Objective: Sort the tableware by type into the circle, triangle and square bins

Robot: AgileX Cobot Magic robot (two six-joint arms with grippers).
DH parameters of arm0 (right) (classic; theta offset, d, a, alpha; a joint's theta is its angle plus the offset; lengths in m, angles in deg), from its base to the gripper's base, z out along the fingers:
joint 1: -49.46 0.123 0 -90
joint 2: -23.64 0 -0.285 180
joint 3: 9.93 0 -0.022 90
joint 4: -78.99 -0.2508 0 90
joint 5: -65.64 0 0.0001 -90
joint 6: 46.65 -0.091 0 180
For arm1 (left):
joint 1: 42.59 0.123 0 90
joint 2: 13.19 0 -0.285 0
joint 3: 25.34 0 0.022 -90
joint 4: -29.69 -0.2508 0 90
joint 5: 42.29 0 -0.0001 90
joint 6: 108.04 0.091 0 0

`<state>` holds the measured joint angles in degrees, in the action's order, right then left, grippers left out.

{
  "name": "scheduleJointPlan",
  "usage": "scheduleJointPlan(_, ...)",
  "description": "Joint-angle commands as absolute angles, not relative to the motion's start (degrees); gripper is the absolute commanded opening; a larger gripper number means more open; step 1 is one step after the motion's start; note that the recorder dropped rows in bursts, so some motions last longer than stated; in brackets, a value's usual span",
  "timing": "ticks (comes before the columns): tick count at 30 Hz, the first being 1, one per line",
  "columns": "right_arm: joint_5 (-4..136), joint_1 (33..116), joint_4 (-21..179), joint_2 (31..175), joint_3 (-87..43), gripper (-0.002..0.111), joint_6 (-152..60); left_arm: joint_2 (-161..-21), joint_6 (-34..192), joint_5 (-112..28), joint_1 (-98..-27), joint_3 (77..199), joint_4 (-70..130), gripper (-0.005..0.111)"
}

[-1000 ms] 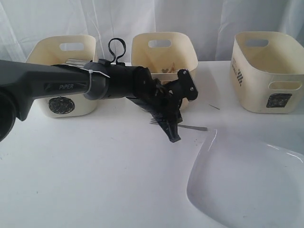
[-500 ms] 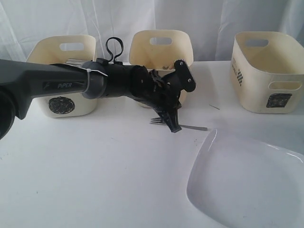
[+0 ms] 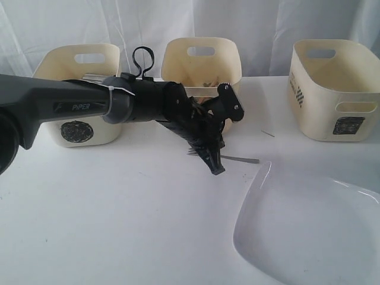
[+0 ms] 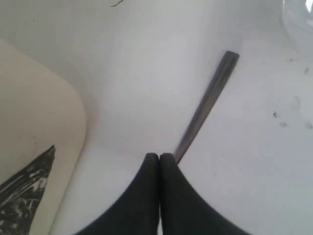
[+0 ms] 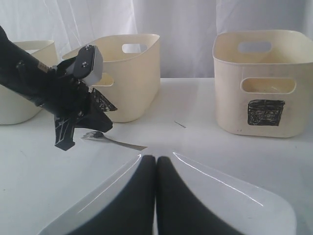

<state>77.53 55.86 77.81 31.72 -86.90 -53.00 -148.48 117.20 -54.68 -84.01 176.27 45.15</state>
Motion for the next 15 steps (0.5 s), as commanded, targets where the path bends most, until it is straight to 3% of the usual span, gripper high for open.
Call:
scheduleJointPlan(1, 77.3, 55.7, 78.2, 31.4, -87.2, 0.000, -52.9, -148.4, 116.5, -55.2, -84.0, 176.1, 46.7, 0.000)
scheduleJointPlan(15, 77.3, 55.7, 78.2, 31.4, -87.2, 0.000, -52.9, -150.6, 116.7, -51.8, -84.0, 176.1, 47.6, 0.000)
